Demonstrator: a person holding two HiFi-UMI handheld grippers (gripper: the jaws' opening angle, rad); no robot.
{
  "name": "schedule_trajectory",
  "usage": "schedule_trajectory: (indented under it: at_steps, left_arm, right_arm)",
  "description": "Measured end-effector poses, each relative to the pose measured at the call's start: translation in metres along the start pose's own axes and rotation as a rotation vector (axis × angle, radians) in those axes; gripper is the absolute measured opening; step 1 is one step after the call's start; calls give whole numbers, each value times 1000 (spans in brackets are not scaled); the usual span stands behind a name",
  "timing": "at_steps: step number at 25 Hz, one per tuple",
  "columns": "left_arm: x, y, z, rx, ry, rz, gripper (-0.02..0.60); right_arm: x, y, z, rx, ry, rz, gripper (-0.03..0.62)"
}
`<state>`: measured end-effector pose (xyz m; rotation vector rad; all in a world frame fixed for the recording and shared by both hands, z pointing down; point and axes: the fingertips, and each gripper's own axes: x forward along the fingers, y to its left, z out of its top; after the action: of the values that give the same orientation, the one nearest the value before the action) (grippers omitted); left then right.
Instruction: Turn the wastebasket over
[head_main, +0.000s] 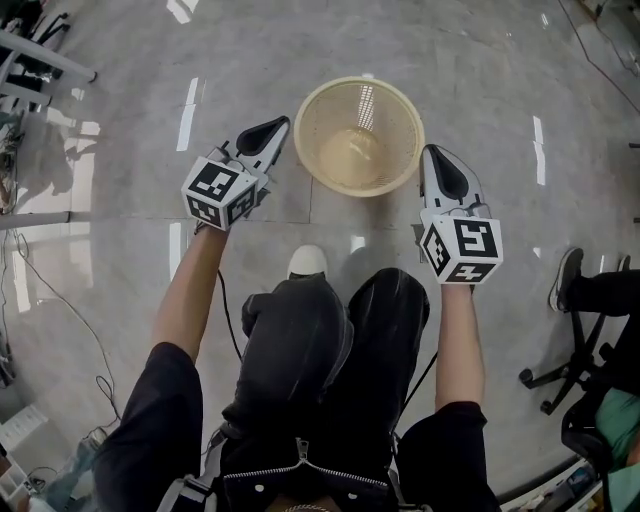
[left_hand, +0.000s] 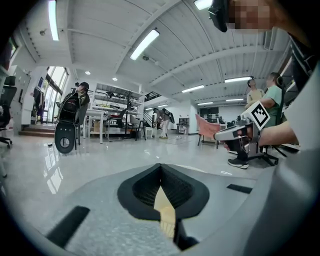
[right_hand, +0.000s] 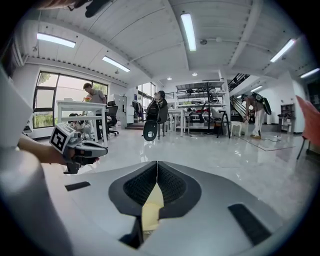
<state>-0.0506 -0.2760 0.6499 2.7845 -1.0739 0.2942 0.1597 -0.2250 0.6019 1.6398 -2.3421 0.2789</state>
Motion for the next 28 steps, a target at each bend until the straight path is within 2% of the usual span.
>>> schedule_trajectory:
  at_steps: [4, 8, 9, 11, 14, 15, 20, 24, 28]
  left_arm:
    - [5, 0, -17, 8, -11, -16, 3]
    - [10, -2, -38, 21, 31, -40, 3]
    - [11, -6, -43, 40, 43, -47, 3]
    - [13, -17, -55, 74, 78, -76, 13]
    - [21, -33, -78, 58, 135, -104, 125]
    - [23, -37, -85, 43, 142, -105, 133]
    - [31, -49, -106, -10, 162, -122, 137]
    - [31, -49, -106, -20, 142, -120, 137]
    - [30, -48, -105, -24, 120, -107, 137]
  right_arm:
    - [5, -12, -32, 7, 51, -3, 11]
    - [14, -25, -67, 33, 133, 18, 14]
    - [18, -27, -78, 57, 152, 28, 18]
    - [26, -30, -97, 130, 187, 45, 84]
    - [35, -36, -123, 226, 230, 32, 130]
    - [37, -39, -131, 253, 243, 22, 138]
    - [48, -39, -157, 414, 288, 15, 149]
    - [52, -39, -162, 466, 293, 12, 147]
    - [52, -37, -165, 563, 308, 33, 146]
